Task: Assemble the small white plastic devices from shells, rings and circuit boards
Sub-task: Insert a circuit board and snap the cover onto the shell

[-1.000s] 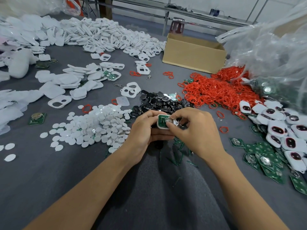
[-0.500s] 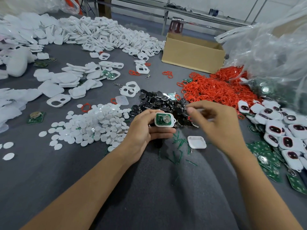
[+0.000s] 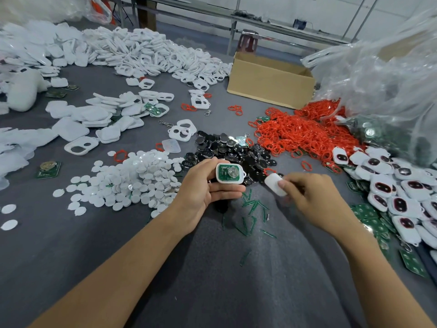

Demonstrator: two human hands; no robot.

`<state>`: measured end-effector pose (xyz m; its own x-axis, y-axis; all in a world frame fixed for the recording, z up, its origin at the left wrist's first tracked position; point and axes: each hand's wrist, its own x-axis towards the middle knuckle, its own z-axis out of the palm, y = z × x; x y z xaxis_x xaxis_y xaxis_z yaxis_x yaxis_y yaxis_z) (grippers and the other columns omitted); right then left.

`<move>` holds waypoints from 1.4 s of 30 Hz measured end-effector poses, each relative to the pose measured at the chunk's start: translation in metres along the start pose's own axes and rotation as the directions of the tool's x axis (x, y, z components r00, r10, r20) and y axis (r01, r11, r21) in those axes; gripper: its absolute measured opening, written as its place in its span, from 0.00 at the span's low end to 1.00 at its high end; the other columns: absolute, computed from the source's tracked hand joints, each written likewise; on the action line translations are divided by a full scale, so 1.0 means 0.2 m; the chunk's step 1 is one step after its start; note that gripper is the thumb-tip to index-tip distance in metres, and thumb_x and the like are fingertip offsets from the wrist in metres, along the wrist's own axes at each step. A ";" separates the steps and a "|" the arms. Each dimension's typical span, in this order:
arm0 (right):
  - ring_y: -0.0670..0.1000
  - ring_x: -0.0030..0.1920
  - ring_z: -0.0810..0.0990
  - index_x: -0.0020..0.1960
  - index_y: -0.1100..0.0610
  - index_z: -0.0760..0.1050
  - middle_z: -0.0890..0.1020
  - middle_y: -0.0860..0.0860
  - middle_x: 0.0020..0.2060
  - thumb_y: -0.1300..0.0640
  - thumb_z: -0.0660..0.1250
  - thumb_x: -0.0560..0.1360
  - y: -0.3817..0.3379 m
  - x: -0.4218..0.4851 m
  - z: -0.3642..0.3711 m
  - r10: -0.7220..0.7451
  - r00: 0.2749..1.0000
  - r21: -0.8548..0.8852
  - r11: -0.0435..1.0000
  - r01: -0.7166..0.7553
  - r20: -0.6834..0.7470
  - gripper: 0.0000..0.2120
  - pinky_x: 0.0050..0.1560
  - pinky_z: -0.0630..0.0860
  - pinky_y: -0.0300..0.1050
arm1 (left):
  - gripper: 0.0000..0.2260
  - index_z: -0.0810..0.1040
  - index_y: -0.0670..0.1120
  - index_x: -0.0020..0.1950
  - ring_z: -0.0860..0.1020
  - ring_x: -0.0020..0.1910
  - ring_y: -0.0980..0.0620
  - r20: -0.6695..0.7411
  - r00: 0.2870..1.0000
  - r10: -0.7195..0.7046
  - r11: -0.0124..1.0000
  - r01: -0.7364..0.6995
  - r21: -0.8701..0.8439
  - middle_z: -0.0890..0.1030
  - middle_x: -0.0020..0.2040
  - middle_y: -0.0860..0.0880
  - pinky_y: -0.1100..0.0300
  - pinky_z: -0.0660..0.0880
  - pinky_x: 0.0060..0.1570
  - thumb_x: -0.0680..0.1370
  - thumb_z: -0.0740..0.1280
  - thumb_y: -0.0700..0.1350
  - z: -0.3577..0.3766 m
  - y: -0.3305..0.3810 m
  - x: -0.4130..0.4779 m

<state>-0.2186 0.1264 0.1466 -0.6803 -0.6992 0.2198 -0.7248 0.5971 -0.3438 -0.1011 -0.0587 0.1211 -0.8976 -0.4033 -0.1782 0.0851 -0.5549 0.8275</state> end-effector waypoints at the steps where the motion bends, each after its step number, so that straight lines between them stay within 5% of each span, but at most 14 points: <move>1: 0.52 0.32 0.82 0.41 0.60 0.80 0.83 0.52 0.30 0.58 0.64 0.79 -0.01 0.01 -0.01 0.051 0.999 0.128 0.991 -0.050 -0.002 0.11 0.39 0.74 0.45 | 0.15 0.76 0.37 0.54 0.84 0.37 0.40 0.000 1.000 0.000 1.000 0.000 0.001 0.84 0.46 0.37 0.53 0.83 0.37 0.84 0.54 0.45 0.00 0.00 0.00; 4: 0.49 0.30 0.82 0.43 0.63 0.77 0.83 0.59 0.32 0.64 0.61 0.80 -0.08 0.05 -0.04 0.098 0.990 0.583 0.800 -0.141 0.105 0.09 0.32 0.76 0.41 | 0.14 0.76 0.37 0.53 0.84 0.37 0.41 -0.008 1.000 0.003 1.000 -0.003 0.007 0.84 0.45 0.37 0.53 0.83 0.36 0.84 0.55 0.45 0.00 0.00 0.01; 7: 0.49 0.31 0.81 0.49 0.66 0.77 0.81 0.60 0.33 0.68 0.61 0.78 -0.13 0.09 -0.07 0.006 0.989 0.725 0.680 -0.113 0.149 0.06 0.33 0.77 0.39 | 0.14 0.76 0.38 0.53 0.84 0.36 0.40 -0.019 1.000 0.001 1.000 -0.001 0.007 0.84 0.44 0.38 0.53 0.83 0.36 0.84 0.55 0.44 0.00 0.00 0.01; 12: 0.56 0.35 0.79 0.52 0.68 0.76 0.82 0.59 0.35 0.72 0.64 0.75 -0.18 0.14 -0.09 -0.029 0.985 0.755 0.647 -0.113 0.172 0.07 0.38 0.74 0.45 | 0.14 0.76 0.38 0.53 0.84 0.35 0.40 -0.019 1.000 0.006 1.000 -0.006 0.014 0.83 0.43 0.38 0.53 0.83 0.36 0.84 0.54 0.45 0.00 -0.01 0.01; 16: 0.49 0.36 0.83 0.48 0.70 0.76 0.83 0.61 0.38 0.75 0.65 0.72 -0.23 0.16 -0.09 -0.061 0.989 0.778 0.625 -0.069 0.137 0.06 0.39 0.79 0.38 | 0.14 0.76 0.37 0.54 0.84 0.36 0.41 -0.013 1.000 0.016 0.999 -0.016 0.029 0.83 0.43 0.38 0.53 0.82 0.36 0.84 0.55 0.45 0.00 -0.01 0.02; 21: 0.53 0.40 0.82 0.48 0.67 0.79 0.84 0.63 0.45 0.65 0.70 0.69 -0.28 0.16 -0.08 -0.065 0.993 0.820 0.571 -0.040 0.094 0.08 0.46 0.81 0.42 | 0.16 0.76 0.35 0.58 0.84 0.36 0.41 -0.008 1.000 0.023 0.998 -0.022 0.056 0.83 0.45 0.37 0.54 0.82 0.36 0.84 0.55 0.45 0.00 -0.01 0.02; 24: 0.48 0.36 0.82 0.43 0.63 0.79 0.84 0.58 0.38 0.60 0.72 0.67 -0.31 0.17 -0.07 -0.038 0.998 0.829 0.559 -0.020 0.050 0.08 0.38 0.78 0.36 | 0.15 0.76 0.35 0.57 0.84 0.36 0.41 -0.007 1.000 0.030 0.998 -0.029 0.057 0.83 0.45 0.37 0.53 0.82 0.36 0.84 0.55 0.45 0.00 -0.01 0.02; 28: 0.46 0.32 0.81 0.41 0.64 0.78 0.82 0.55 0.33 0.64 0.71 0.72 -0.32 0.17 -0.05 -0.031 0.999 0.815 0.579 -0.012 0.037 0.03 0.32 0.72 0.30 | 0.14 0.76 0.37 0.55 0.84 0.35 0.41 -0.007 0.999 0.032 0.998 -0.032 0.055 0.83 0.43 0.38 0.53 0.83 0.37 0.84 0.55 0.44 0.00 -0.01 0.02; 36: 0.53 0.42 0.81 0.49 0.69 0.80 0.83 0.64 0.44 0.66 0.66 0.75 -0.29 0.17 -0.06 -0.074 0.996 0.801 0.599 0.000 0.055 0.08 0.45 0.79 0.42 | 0.14 0.77 0.37 0.54 0.84 0.36 0.41 -0.009 0.999 0.031 0.998 -0.030 0.058 0.83 0.44 0.37 0.52 0.83 0.38 0.84 0.56 0.44 0.00 -0.01 0.02; 42: 0.44 0.29 0.71 0.40 0.60 0.82 0.80 0.51 0.32 0.64 0.68 0.74 -0.23 0.18 -0.07 0.095 0.993 0.775 0.632 -0.009 -0.067 0.06 0.33 0.69 0.37 | 0.14 0.77 0.39 0.52 0.84 0.36 0.40 -0.013 1.000 0.029 0.999 -0.029 0.026 0.84 0.43 0.38 0.52 0.83 0.36 0.84 0.55 0.45 -0.01 -0.02 0.02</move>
<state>-0.2111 0.0797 0.1834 -0.7518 -0.6116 0.2464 -0.3676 0.0786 -0.9267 -0.1044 -0.0594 0.1171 -0.8892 -0.4283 -0.1609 0.0993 -0.5239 0.8460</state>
